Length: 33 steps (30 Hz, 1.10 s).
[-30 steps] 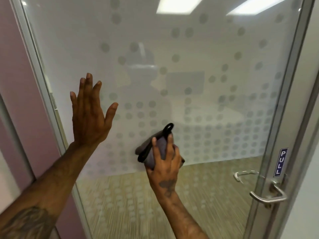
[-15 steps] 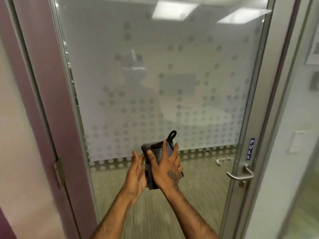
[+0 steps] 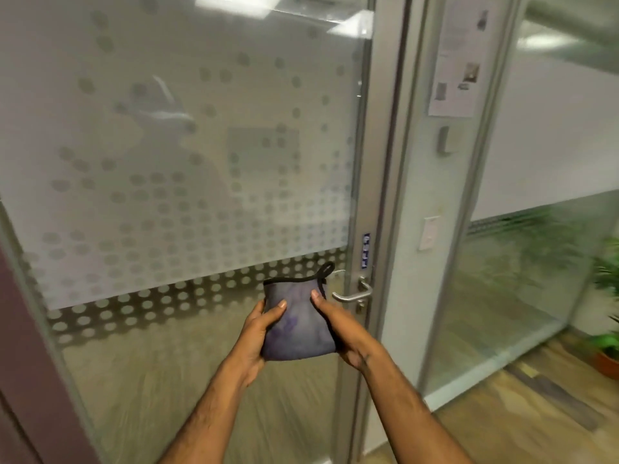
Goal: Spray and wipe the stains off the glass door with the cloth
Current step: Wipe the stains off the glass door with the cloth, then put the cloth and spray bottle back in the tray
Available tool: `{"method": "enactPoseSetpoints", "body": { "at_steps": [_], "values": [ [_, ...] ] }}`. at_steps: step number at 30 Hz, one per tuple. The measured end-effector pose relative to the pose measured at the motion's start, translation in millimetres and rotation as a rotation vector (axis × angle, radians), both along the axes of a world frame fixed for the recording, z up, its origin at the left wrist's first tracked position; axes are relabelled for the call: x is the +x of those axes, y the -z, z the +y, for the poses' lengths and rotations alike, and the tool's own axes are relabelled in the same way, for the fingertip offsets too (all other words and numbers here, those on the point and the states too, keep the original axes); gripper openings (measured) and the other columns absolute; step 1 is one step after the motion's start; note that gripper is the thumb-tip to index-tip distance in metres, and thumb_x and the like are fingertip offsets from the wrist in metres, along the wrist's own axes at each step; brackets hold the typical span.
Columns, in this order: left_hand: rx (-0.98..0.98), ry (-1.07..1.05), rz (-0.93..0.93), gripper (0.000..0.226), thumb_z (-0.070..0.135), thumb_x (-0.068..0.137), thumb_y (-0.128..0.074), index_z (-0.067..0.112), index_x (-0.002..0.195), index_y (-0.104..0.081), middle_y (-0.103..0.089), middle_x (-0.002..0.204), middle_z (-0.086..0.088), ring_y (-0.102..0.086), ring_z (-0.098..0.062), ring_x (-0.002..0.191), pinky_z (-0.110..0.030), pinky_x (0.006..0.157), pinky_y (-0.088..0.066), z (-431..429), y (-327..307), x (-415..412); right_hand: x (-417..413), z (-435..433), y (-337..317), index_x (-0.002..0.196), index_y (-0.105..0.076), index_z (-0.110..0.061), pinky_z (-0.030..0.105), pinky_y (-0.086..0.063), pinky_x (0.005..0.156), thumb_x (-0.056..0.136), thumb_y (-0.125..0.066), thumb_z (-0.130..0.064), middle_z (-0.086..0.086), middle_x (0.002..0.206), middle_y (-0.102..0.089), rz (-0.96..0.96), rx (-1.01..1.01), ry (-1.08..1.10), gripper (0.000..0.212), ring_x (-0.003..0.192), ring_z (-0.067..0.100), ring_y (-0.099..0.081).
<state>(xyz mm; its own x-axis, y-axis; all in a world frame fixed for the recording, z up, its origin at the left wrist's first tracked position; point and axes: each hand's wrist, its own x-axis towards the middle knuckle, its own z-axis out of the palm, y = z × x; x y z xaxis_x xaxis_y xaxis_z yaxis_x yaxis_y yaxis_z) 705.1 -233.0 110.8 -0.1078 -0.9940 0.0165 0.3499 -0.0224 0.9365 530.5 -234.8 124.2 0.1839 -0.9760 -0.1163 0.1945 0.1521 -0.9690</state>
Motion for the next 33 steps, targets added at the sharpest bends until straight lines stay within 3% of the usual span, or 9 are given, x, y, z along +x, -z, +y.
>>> {"method": "enactPoseSetpoints", "body": {
  "at_steps": [3, 8, 10, 14, 18, 29, 33],
  "values": [
    [0.021, 0.079, -0.048, 0.047, 0.029, 0.091, -0.069, 0.01, 0.133, -0.06, -0.073, 0.124, -0.013, -0.07, -0.029, 0.115, -0.041, 0.102, -0.051, 10, 0, -56, -57, 16, 9, 0.122, -0.071, -0.011, 0.038, -0.052, 0.102, 0.085, -0.076, -0.044, 0.01, 0.119, -0.074, -0.039, -0.001, 0.032, 0.05, 0.113, 0.025, -0.07],
    [0.051, 0.117, -0.197, 0.044, 0.04, 0.093, -0.068, 0.013, 0.126, -0.063, -0.076, 0.116, -0.007, -0.072, -0.027, 0.109, -0.048, 0.102, -0.054, 31, 1, -140, -152, 48, 18, 0.116, -0.068, -0.011, 0.039, -0.059, 0.09, 0.079, -0.081, -0.031, 0.006, 0.106, -0.078, 0.056, -0.019, 0.248, 0.044, 0.099, 0.024, -0.075],
    [0.07, 0.129, -0.273, 0.039, 0.047, 0.093, -0.065, 0.019, 0.119, -0.067, -0.079, 0.108, -0.002, -0.075, -0.024, 0.101, -0.048, 0.094, -0.058, 39, 3, -173, -186, 63, 20, 0.111, -0.068, -0.013, 0.041, -0.06, 0.089, 0.076, -0.081, -0.03, 0.004, 0.103, -0.079, 0.082, -0.015, 0.305, 0.041, 0.097, 0.023, -0.075],
    [0.102, 0.152, -0.341, 0.031, 0.052, 0.093, -0.062, 0.025, 0.103, -0.072, -0.081, 0.094, 0.004, -0.078, -0.014, 0.079, -0.031, 0.066, -0.057, 62, 7, -248, -259, 104, 28, 0.107, -0.068, -0.013, 0.044, -0.059, 0.091, 0.079, -0.08, -0.025, 0.007, 0.103, -0.079, 0.093, -0.012, 0.42, 0.033, 0.098, 0.027, -0.075],
    [0.11, 0.231, -0.403, 0.033, 0.052, 0.091, -0.064, 0.022, 0.104, -0.071, -0.08, 0.094, 0.0, -0.074, -0.023, 0.091, -0.033, 0.066, -0.056, 83, 11, -329, -334, 154, 33, 0.099, -0.068, -0.013, 0.037, -0.061, 0.079, 0.082, -0.079, -0.021, 0.006, 0.098, -0.08, 0.057, 0.019, 0.555, 0.021, 0.092, 0.025, -0.076],
    [0.027, 0.739, -0.45, 0.038, 0.048, 0.095, -0.061, 0.016, 0.115, -0.068, -0.077, 0.108, -0.006, -0.071, -0.027, 0.1, -0.037, 0.074, -0.055, 170, 20, -581, -533, 309, 45, 0.114, -0.069, -0.004, 0.045, -0.057, 0.095, 0.087, -0.074, -0.013, 0.012, 0.109, -0.077, 0.011, 0.046, 1.036, 0.029, 0.103, 0.029, -0.073],
    [0.001, 0.922, -0.448, 0.038, 0.051, 0.094, -0.061, 0.021, 0.117, -0.068, -0.077, 0.109, -0.004, -0.071, -0.026, 0.1, -0.037, 0.073, -0.056, 205, 25, -661, -588, 366, 50, 0.116, -0.068, -0.003, 0.043, -0.058, 0.093, 0.087, -0.075, -0.014, 0.011, 0.108, -0.077, 0.008, 0.06, 1.213, 0.032, 0.101, 0.028, -0.074]
  ]
}}
